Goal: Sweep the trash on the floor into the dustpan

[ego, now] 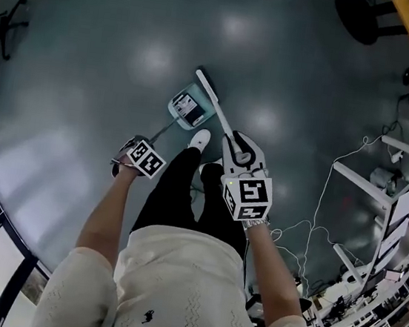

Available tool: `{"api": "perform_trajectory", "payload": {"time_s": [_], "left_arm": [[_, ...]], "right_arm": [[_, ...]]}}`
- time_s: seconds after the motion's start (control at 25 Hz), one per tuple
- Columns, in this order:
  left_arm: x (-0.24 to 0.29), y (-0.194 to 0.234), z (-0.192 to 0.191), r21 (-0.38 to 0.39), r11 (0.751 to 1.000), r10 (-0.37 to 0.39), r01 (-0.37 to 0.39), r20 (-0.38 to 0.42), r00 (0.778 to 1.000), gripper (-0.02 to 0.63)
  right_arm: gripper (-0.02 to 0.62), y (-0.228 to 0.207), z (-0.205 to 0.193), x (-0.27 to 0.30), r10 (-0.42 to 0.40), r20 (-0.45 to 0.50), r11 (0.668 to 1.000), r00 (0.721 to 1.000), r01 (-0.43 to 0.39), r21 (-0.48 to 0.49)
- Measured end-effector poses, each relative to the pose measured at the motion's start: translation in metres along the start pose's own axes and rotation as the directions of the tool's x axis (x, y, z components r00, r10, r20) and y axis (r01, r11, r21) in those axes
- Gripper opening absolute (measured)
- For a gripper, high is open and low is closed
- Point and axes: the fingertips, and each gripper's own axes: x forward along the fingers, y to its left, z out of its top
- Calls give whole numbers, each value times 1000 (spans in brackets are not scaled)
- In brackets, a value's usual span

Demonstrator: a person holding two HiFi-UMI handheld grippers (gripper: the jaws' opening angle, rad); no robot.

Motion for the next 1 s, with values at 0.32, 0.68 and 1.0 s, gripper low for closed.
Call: {"api": "perform_trajectory", "payload": {"time_s": [0.32, 0.68, 1.0], "left_arm": [[-1, -3, -1, -2, 1000, 5, -5, -3, 1000, 91], [-1, 0, -4, -1, 1000, 6, -6, 0, 1000, 91], [0, -2, -8, 1, 1000, 15, -15, 3, 1000, 91]], "right_arm": [[72, 35, -11, -8, 35, -55, 999, 998, -35, -10], [72, 40, -14, -7, 28, -62, 999, 998, -29, -21], [72, 40, -20, -11, 18, -58, 1000, 998, -19, -12]]}}
